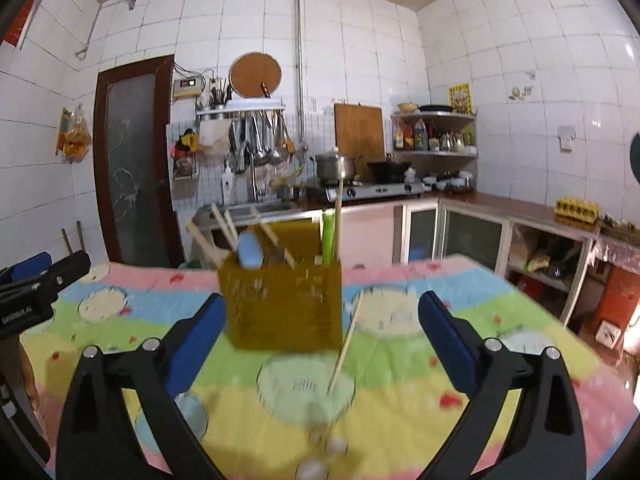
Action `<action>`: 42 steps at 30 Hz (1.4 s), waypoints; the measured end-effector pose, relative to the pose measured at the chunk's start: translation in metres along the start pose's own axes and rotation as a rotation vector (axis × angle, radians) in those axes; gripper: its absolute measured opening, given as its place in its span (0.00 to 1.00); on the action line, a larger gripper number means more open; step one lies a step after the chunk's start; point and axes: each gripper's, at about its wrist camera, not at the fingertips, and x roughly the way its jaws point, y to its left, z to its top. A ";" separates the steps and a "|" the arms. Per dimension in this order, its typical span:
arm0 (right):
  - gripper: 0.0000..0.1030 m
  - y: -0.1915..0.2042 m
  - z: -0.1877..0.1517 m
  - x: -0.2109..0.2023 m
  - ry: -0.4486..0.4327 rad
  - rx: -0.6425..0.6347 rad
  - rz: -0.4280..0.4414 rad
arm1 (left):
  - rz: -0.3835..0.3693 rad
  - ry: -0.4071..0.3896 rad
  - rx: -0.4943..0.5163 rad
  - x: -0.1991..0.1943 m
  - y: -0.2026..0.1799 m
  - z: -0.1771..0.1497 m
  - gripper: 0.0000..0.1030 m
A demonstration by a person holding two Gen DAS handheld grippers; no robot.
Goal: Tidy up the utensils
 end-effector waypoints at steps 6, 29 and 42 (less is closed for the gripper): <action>0.96 0.007 -0.034 -0.019 0.029 -0.010 -0.024 | 0.033 -0.005 0.046 -0.027 0.002 -0.040 0.95; 0.96 0.019 -0.057 -0.034 -0.025 -0.035 -0.033 | -0.020 -0.059 0.077 -0.046 -0.003 -0.077 0.95; 0.96 0.025 -0.058 -0.039 -0.050 -0.056 -0.043 | -0.058 -0.022 0.045 -0.042 0.003 -0.079 0.95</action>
